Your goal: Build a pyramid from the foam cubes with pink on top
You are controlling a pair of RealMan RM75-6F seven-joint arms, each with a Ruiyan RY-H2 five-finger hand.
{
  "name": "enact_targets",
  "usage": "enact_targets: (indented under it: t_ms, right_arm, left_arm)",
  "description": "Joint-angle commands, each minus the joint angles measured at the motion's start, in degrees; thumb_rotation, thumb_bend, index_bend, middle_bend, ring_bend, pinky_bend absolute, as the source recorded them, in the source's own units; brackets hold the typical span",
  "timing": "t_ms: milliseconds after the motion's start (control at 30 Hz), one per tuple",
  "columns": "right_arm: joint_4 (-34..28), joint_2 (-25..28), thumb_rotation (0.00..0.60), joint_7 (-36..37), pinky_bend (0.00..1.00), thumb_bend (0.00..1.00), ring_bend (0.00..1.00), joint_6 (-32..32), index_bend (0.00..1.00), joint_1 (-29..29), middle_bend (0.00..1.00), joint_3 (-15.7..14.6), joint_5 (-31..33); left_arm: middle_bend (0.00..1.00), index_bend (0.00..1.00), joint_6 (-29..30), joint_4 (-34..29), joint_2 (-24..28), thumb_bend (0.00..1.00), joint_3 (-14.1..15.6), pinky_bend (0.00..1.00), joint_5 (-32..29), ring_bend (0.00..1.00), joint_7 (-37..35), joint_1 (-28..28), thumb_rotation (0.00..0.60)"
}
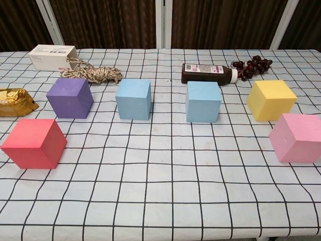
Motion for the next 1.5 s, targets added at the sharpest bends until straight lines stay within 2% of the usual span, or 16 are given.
enact_targets:
  t_ms: [33, 300, 467, 633, 867, 1233, 1500]
  right_arm:
    - [-0.54, 0.19, 0.6, -0.17, 0.01, 0.21, 0.0, -0.64, 0.0, 0.68, 0.03, 0.31, -0.09]
    - [-4.89, 1.32, 0.6, -1.75, 0.01, 0.21, 0.0, -7.63, 0.0, 6.19, 0.06, 2.52, 1.06]
    - [-9.08, 1.24, 0.6, -7.93, 0.01, 0.19, 0.0, -14.41, 0.0, 12.09, 0.06, 5.33, 2.95]
    - [-11.87, -0.78, 0.6, -12.41, 0.01, 0.18, 0.0, -22.88, 0.0, 18.52, 0.06, 8.0, 8.12]
    - [-12.06, -5.42, 0.6, -18.41, 0.01, 0.18, 0.0, -31.48, 0.0, 26.08, 0.06, 10.49, 18.0]
    - [-8.53, -12.82, 0.6, -28.87, 0.01, 0.18, 0.0, -35.13, 0.0, 34.85, 0.06, 10.51, 32.28]
    - [-5.15, -16.64, 0.6, -32.32, 0.01, 0.18, 0.0, -35.42, 0.0, 39.67, 0.06, 9.62, 39.73]
  left_arm:
    - [0.13, 0.13, -0.04, -0.03, 0.13, 0.0, -0.02, 0.19, 0.05, 0.11, 0.22, -0.01, 0.6]
    - [0.13, 0.13, -0.44, -0.22, 0.75, 0.0, 0.08, 0.19, -0.31, 0.11, 0.18, 0.08, 0.6]
    - [0.13, 0.13, -0.6, 0.17, 0.43, 0.0, 0.21, 0.19, -0.42, 0.11, -0.2, 0.17, 0.6]
    - [0.13, 0.13, -0.97, 0.86, 0.21, 0.0, 0.31, 0.19, -0.48, 0.11, -0.63, 0.12, 0.6]
    - [0.13, 0.13, -0.95, 1.34, 0.27, 0.0, 0.15, 0.19, -0.68, 0.11, -1.4, 0.17, 0.6]
    - [0.13, 0.13, -1.1, 2.48, 0.07, 0.0, 0.2, 0.19, -0.87, 0.11, -2.78, 0.32, 0.6]
    - [0.13, 0.13, -1.07, 3.32, -0.04, 0.0, 0.27, 0.19, -1.03, 0.11, -3.8, 0.55, 0.6]
